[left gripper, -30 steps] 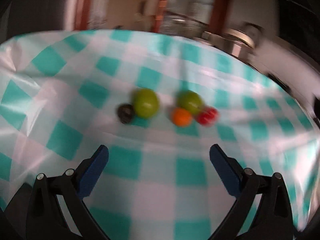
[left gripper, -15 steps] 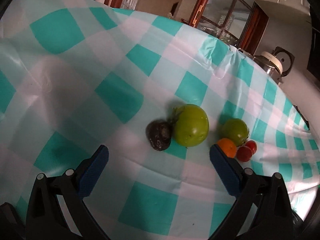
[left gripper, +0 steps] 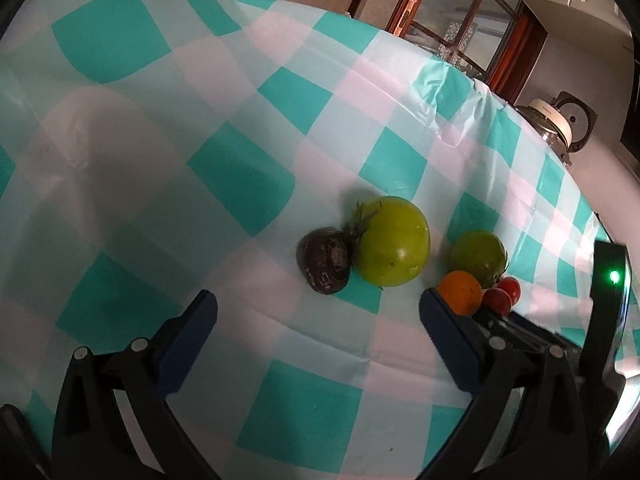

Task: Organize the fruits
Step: 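Grasp a red tomato with the right gripper while the left gripper grasps a dark brown fruit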

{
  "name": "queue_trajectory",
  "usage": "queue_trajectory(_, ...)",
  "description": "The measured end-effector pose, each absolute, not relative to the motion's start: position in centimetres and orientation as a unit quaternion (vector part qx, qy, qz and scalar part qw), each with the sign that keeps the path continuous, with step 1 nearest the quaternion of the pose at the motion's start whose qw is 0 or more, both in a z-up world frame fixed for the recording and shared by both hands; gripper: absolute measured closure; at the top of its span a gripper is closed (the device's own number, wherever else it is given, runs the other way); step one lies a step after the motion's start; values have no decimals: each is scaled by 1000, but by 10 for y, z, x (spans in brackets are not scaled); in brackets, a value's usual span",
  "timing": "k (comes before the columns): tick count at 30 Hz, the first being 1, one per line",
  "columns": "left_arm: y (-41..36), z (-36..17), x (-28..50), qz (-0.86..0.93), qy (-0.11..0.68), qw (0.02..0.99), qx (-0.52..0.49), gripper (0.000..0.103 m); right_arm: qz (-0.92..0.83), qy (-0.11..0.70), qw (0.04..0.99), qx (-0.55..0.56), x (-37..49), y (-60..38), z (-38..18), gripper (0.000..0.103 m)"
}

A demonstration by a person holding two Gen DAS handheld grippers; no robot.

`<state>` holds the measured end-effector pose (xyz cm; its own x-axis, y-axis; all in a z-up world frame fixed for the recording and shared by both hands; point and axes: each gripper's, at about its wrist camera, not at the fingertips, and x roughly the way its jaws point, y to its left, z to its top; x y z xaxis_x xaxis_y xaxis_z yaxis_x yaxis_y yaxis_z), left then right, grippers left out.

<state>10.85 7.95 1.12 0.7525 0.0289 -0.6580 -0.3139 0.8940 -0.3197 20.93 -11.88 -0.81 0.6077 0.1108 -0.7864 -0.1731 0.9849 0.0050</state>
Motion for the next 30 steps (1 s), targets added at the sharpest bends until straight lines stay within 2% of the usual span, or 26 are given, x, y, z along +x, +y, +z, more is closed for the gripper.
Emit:
queue_trajectory(1, 79, 11, 109, 93, 341, 912, -209, 2, 82, 435, 896, -36, 212, -117, -8, 52)
queue_trajectory(2, 78, 10, 110, 90, 343, 912, -207, 2, 85, 435, 896, -36, 213, -116, -8, 56)
queue_trajectory(3, 78, 10, 111, 88, 346, 911, -205, 2, 88, 434, 896, -37, 214, -115, -7, 65)
queue_trajectory(4, 78, 9, 113, 87, 350, 911, -201, 2, 88, 432, 897, -38, 214, -115, -6, 67)
queue_trajectory(15, 90, 4, 128, 89, 374, 906, -174, 11, 99, 408, 902, 99, 176, -163, 0, 67)
queue_trajectory(19, 83, 3, 136, 84, 388, 907, -143, 17, 119, 410, 892, 149, 177, -182, -6, 67)
queue_trajectory(24, 79, 0, 148, 88, 408, 901, -115, 20, 132, 416, 885, 161, 177, -185, -10, 67)
queue_trajectory(30, 57, -5, 172, 91, 439, 893, -36, 21, 132, 416, 884, 167, 171, -184, -8, 67)
